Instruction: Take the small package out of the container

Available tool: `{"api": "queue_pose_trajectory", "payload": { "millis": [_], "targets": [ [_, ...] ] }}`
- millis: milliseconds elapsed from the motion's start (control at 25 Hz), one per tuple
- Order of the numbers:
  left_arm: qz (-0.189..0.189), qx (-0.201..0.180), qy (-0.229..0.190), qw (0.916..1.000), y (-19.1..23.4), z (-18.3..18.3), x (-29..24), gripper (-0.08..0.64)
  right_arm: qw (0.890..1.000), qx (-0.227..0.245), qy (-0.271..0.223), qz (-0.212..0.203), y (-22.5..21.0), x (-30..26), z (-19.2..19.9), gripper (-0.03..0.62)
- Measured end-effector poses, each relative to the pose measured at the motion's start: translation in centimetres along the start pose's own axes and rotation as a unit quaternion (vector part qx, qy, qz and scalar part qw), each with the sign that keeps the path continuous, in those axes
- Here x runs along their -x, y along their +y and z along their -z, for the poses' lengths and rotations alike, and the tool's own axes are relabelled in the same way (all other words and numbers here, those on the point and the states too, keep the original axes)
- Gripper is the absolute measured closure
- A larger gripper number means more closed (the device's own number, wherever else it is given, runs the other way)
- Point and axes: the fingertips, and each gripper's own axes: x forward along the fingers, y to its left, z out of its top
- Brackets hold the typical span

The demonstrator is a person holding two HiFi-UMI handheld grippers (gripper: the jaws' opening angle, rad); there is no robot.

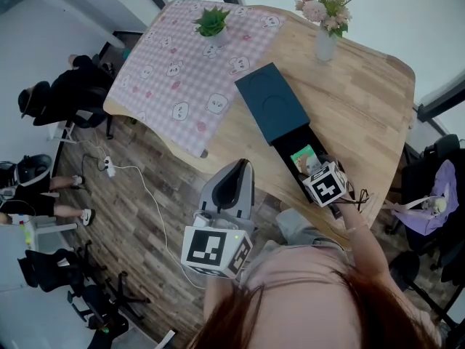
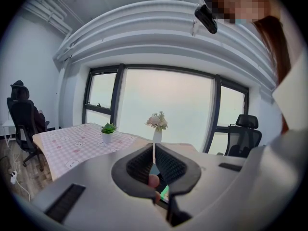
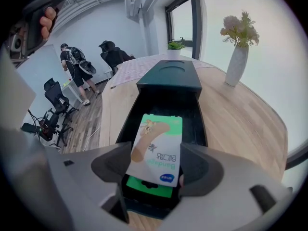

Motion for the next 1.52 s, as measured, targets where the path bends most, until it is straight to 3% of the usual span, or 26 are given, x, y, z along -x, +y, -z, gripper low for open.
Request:
{"api": "queue_pose_trajectory", "payload": {
  "millis": [960,1520],
  "targets": [
    [0.005,-0.014,-0.037,0.9992,-1.0,-1.3,3.8,0.541,0.998,0.012,-0.052,0.028,1.2,3.1,-1.2,0.276],
    [0.021,-0.02,-0.055,0.9981,-2.1,-2.4,5.3,0.541,0.991,-0.01,-0.123,0.054,1.6,7.8,-3.0,0.276]
  ]
}}
